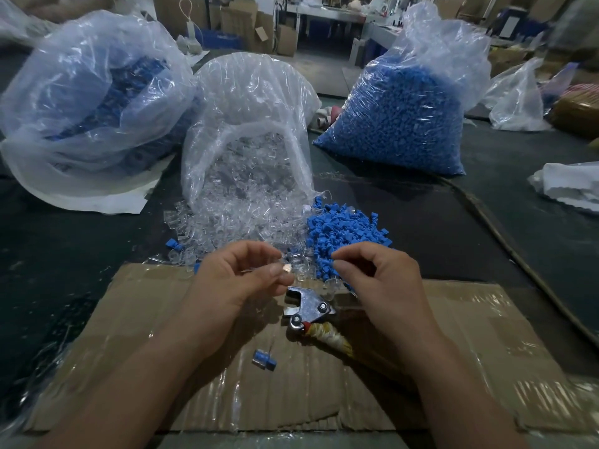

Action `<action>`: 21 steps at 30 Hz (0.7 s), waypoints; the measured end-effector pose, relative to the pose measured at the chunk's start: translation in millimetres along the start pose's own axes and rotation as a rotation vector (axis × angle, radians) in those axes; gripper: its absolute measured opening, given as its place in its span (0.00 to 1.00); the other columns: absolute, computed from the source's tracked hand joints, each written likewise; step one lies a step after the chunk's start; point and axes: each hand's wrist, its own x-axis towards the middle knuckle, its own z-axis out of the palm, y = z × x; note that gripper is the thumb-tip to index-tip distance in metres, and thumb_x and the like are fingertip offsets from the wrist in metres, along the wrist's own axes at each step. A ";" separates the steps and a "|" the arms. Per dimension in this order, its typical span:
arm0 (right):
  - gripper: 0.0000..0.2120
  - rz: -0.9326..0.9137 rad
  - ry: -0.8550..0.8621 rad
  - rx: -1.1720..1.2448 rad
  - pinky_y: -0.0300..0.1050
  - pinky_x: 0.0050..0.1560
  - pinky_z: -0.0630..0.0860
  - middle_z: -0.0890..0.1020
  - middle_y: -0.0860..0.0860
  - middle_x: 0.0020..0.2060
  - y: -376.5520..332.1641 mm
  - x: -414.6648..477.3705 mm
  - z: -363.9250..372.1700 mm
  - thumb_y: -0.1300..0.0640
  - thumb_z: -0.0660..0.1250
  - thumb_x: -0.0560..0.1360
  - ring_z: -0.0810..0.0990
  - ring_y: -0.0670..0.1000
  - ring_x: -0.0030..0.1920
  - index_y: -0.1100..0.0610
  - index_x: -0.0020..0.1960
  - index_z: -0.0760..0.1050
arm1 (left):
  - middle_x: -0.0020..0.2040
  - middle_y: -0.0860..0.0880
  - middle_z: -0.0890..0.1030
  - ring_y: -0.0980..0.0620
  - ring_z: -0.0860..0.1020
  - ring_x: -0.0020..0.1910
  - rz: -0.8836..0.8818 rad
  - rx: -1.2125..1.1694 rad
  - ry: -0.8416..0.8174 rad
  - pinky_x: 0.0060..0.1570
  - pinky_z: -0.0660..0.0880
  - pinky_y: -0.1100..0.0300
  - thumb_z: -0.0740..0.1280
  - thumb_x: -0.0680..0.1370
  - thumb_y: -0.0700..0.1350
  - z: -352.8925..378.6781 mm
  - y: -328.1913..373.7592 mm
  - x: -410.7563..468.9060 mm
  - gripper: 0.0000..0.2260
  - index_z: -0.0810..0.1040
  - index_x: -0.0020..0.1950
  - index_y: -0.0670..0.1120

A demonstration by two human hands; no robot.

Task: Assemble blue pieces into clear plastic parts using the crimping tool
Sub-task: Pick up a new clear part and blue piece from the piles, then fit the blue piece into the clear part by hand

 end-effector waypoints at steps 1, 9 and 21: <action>0.12 0.014 -0.020 0.064 0.25 0.41 0.71 0.81 0.38 0.36 -3.7 -1.6 1.5 0.60 0.71 0.71 0.77 0.35 0.41 0.42 0.38 0.77 | 0.40 0.42 0.84 0.46 0.83 0.41 -0.012 -0.023 0.005 0.36 0.78 0.65 0.70 0.64 0.40 0.9 0.5 0.1 0.06 0.83 0.38 0.49; 0.11 0.018 -0.094 0.287 0.28 0.38 0.73 0.81 0.40 0.37 -22.1 -11.9 12.8 0.63 0.71 0.70 0.79 0.38 0.37 0.47 0.38 0.77 | 0.45 0.41 0.84 0.46 0.83 0.43 -0.073 -0.166 -0.044 0.35 0.79 0.62 0.68 0.68 0.41 2.2 0.6 -0.2 0.06 0.82 0.38 0.51; 0.12 -0.089 -0.125 0.358 0.28 0.37 0.73 0.82 0.40 0.34 -24.4 -14.0 17.0 0.63 0.73 0.68 0.79 0.38 0.35 0.47 0.37 0.77 | 0.35 0.47 0.82 0.54 0.81 0.34 0.005 0.040 -0.090 0.32 0.76 0.67 0.68 0.66 0.40 3.4 2.7 -5.0 0.07 0.83 0.40 0.51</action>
